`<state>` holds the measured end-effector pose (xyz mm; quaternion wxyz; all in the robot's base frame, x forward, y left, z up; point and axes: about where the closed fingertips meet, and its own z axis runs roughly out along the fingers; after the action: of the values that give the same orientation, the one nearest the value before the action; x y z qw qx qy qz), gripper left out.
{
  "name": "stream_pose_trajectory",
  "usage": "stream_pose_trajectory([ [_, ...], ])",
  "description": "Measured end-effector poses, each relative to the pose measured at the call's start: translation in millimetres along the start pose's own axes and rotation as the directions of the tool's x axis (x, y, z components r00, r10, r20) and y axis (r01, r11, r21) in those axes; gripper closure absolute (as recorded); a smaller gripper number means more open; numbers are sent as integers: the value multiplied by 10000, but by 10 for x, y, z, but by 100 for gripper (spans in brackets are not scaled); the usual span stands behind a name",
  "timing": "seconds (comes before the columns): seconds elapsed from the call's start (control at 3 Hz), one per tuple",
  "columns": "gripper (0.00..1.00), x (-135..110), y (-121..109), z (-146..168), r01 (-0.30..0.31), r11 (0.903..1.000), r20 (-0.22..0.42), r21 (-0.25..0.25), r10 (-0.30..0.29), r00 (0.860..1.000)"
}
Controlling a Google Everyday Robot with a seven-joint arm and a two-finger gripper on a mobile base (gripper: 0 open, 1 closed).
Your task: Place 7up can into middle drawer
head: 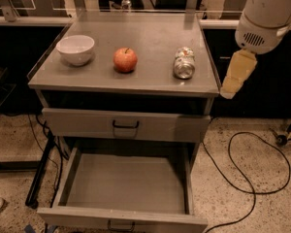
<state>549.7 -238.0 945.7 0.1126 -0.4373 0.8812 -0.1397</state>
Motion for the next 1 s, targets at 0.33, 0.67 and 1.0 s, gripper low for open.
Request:
stream_pose_trajectory([
  [0.33, 0, -411, 132, 65, -566, 9954, 309, -771, 592, 9978],
  [0.67, 0, -434, 135, 65, -586, 9952, 322, -780, 612, 9976],
  [1.0, 0, -547, 60, 102, -1383, 9871, 633, -804, 1435, 9876],
])
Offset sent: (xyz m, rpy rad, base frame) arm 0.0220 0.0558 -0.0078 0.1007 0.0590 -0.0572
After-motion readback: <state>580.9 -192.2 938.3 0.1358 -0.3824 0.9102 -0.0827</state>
